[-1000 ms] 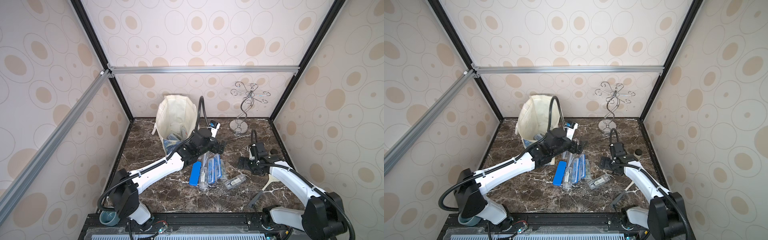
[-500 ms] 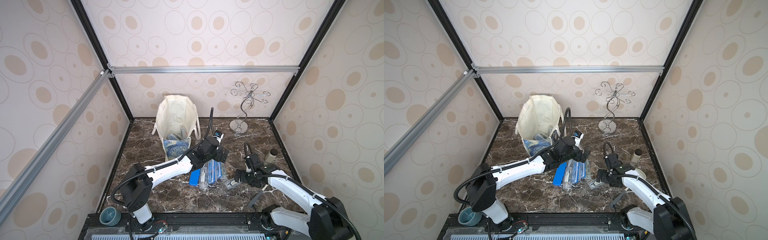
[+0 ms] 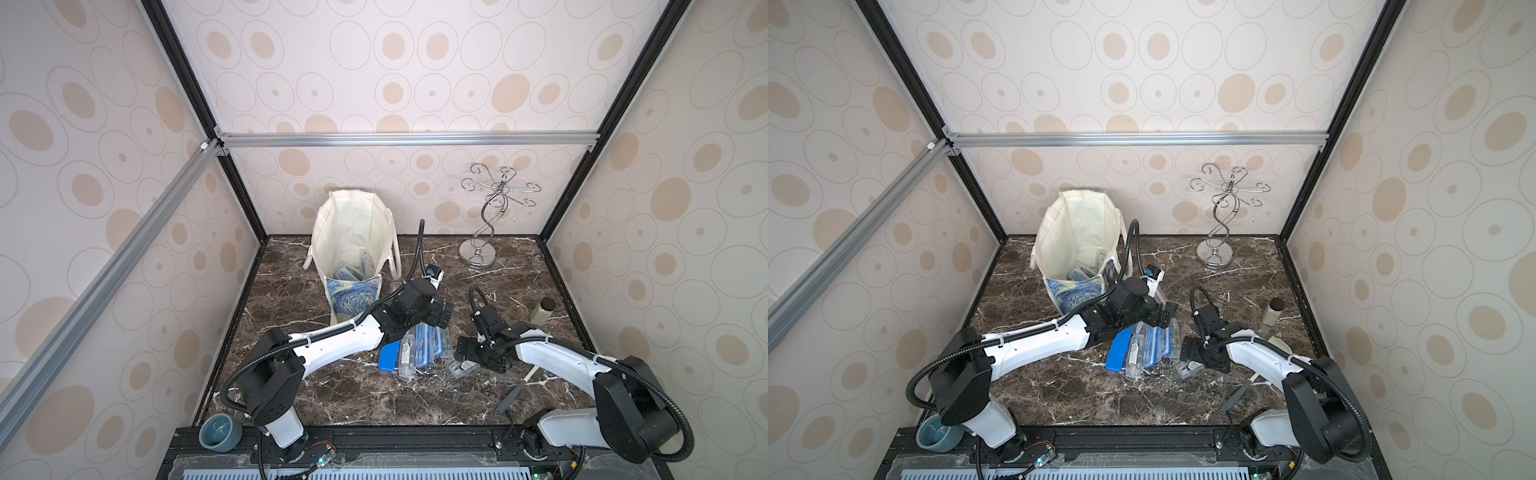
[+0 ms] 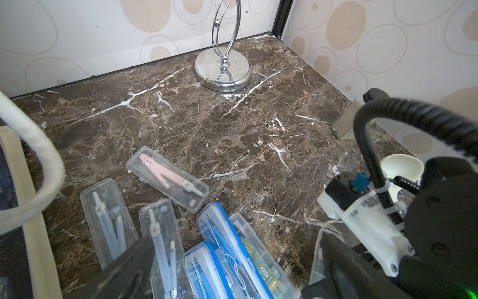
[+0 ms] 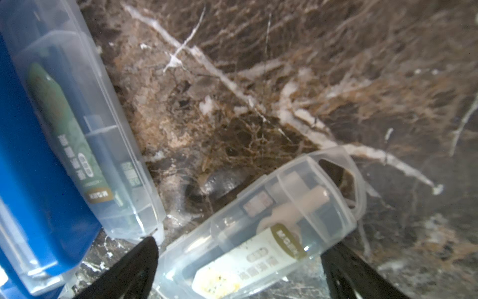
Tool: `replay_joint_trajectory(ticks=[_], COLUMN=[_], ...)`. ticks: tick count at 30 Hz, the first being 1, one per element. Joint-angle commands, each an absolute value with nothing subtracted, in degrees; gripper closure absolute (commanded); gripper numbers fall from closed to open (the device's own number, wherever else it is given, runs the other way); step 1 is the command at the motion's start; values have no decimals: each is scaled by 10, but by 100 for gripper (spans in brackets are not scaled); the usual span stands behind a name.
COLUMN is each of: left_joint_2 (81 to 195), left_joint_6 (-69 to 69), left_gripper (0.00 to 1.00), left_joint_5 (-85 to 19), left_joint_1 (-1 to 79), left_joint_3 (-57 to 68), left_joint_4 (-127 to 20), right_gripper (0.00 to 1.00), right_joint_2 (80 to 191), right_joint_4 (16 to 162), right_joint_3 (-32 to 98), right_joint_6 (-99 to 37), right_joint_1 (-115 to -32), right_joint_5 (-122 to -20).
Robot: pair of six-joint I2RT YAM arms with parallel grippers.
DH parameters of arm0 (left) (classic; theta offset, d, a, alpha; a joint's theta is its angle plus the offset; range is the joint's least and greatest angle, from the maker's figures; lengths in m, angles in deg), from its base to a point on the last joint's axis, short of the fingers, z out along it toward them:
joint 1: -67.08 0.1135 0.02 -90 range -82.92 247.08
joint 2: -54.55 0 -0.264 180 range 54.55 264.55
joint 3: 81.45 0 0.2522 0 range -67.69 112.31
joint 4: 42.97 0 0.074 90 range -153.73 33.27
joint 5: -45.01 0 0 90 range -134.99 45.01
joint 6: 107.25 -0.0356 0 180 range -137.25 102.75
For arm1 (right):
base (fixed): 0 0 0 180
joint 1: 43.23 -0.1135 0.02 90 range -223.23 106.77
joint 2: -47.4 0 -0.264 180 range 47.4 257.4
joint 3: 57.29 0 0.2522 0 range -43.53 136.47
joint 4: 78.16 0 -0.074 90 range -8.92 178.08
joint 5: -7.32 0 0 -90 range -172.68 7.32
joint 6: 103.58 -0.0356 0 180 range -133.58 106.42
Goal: Put the compass set into the canvas bag
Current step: Pick up the compass set at the center of the board.
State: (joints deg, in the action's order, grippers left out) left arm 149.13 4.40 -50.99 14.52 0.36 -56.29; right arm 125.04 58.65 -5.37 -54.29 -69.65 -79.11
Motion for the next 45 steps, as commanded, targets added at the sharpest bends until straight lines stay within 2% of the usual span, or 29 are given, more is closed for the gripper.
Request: replay_joint_trajectory(ticks=[1,14,19,26,28,45], left_joint_2=[1478,1489,1495,1496,1496,1467], left_joint_6=[49,41,37,34,37,57], left_gripper=[0,0,0,0,0,0], left_joint_5=[-520,-525,-528,-533,-533,-503], left_joint_1=[145,146,146,146,145,146], left_joint_3=[7,13,13,9,8,-48], left_joint_4=[-554,-557,-558,-553,-551,-459], right_gripper=[4,33,33,44,50,53], right_joint_2=[1269,1371,1403,1424,1424,1350], right_joint_4=[579,533,527,524,525,538], right_joint_3=[-26,43,66,79,82,112], right_joint_6=[-539,-494,-496,-493,-492,-441], right_joint_1=[-700,-717,-722,-722,-723,-703], right_joint_5=[-810,-833,-847,-852,-853,-872])
